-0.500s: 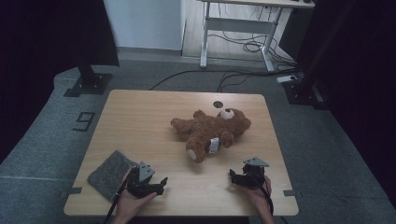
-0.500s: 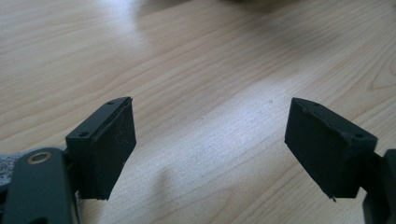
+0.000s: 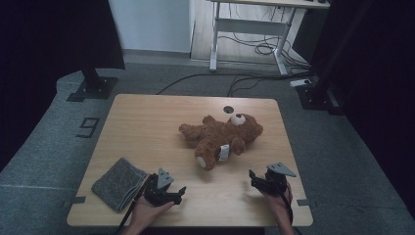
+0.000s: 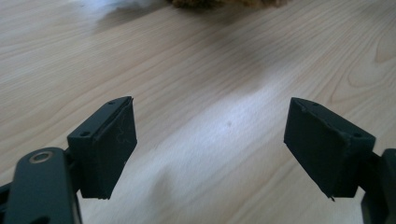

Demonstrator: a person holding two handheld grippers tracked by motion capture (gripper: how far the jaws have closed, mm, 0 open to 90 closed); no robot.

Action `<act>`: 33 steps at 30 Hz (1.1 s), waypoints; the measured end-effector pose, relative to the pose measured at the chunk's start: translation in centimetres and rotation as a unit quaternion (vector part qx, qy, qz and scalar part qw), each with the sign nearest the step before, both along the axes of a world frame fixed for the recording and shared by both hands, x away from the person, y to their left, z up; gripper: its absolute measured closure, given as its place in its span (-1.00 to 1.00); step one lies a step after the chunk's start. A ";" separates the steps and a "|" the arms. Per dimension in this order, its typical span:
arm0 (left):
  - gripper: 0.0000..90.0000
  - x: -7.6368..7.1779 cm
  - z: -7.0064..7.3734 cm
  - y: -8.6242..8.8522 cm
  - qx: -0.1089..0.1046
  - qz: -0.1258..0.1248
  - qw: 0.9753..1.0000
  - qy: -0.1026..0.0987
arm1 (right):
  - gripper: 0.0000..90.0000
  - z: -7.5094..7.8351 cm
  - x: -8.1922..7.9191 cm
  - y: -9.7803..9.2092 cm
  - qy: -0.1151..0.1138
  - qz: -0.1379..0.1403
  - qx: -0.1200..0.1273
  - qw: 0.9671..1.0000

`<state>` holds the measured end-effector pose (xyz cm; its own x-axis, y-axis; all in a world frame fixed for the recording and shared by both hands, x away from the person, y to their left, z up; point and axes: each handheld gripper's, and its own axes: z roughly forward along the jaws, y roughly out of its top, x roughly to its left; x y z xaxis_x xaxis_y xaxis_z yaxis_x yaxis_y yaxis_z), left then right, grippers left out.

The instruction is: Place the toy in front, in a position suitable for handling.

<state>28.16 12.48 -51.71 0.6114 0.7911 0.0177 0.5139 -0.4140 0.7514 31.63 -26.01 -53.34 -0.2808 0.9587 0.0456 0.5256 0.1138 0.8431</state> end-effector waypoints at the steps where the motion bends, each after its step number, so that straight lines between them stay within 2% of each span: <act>1: -0.61 0.3 0.1 -0.3 0.000 -0.002 1.000 0.003 | -0.58 0.1 0.1 -0.3 -0.001 0.001 0.008 1.000; 3: -0.61 0.6 0.2 -0.7 -0.001 -0.005 1.000 0.003 | -0.58 0.2 0.2 -0.6 0.000 0.003 0.017 1.000; 4: -0.61 0.9 0.3 -1.1 -0.001 -0.008 1.000 0.001 | -0.58 0.3 0.6 -1.0 0.001 0.008 0.031 1.000; 6: -0.61 1.4 0.8 -1.8 -0.002 -0.010 1.000 -0.004 | -0.58 0.5 0.8 -1.2 -0.001 0.008 0.033 0.999; 8: -0.61 2.0 1.3 -2.3 -0.009 -0.013 1.000 -0.008 | -0.58 1.3 1.4 -1.7 -0.012 0.006 0.049 0.999; 10: -0.61 2.6 1.8 -2.8 -0.016 -0.014 1.000 -0.011 | -0.58 1.7 1.7 -1.8 -0.016 0.005 0.050 0.999; 12: -0.62 3.3 2.2 -3.4 -0.020 -0.020 1.000 -0.012 | -0.58 3.2 3.2 -1.9 -0.024 0.004 0.044 0.999; 13: -0.62 3.6 2.3 -3.7 -0.021 -0.022 0.999 -0.011 | -0.58 3.2 3.2 -1.9 -0.024 0.004 0.044 0.999; 15: -0.63 4.5 2.6 -4.3 -0.025 -0.024 0.999 -0.006 | -0.58 4.2 4.4 -1.9 -0.027 0.006 0.046 0.999; 19: -0.63 5.7 2.9 -4.9 -0.026 -0.021 0.999 -0.004 | -0.61 5.7 7.3 -1.5 -0.023 0.013 0.059 0.998; 20: -0.63 5.9 3.0 -5.0 -0.028 -0.020 0.999 -0.004 | -0.65 6.1 8.6 -1.2 -0.020 0.015 0.058 0.998; 21: -0.63 6.1 3.0 -5.1 -0.030 -0.020 0.999 -0.004 | -0.65 6.1 8.6 -1.2 -0.020 0.015 0.058 0.998; 22: -0.63 6.4 3.1 -5.1 -0.033 -0.018 0.999 -0.004 | -0.67 6.5 9.7 -0.9 -0.019 0.017 0.055 0.998; 23: -0.63 6.6 3.1 -5.2 -0.037 -0.017 0.999 0.000 | -0.67 6.5 9.7 -0.9 -0.019 0.017 0.055 0.998; 25: -0.64 7.2 3.0 -5.4 -0.043 -0.014 0.999 0.006 | -0.69 6.7 10.7 -0.7 -0.016 0.019 0.051 0.998; 31: -0.61 8.2 2.6 -6.2 -0.031 -0.018 0.999 0.015 | -0.71 6.5 13.0 -0.8 -0.005 0.026 0.046 0.999; 33: -0.59 8.5 2.6 -6.2 -0.035 -0.016 0.999 0.019 | -0.70 6.6 13.6 -0.8 -0.003 0.028 0.045 0.999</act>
<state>36.70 6.31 -49.09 0.6351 0.7701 -0.0606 0.5308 -0.3781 0.7585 45.27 -26.84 -46.75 -0.3343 0.9335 0.1293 0.5155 0.0662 0.8543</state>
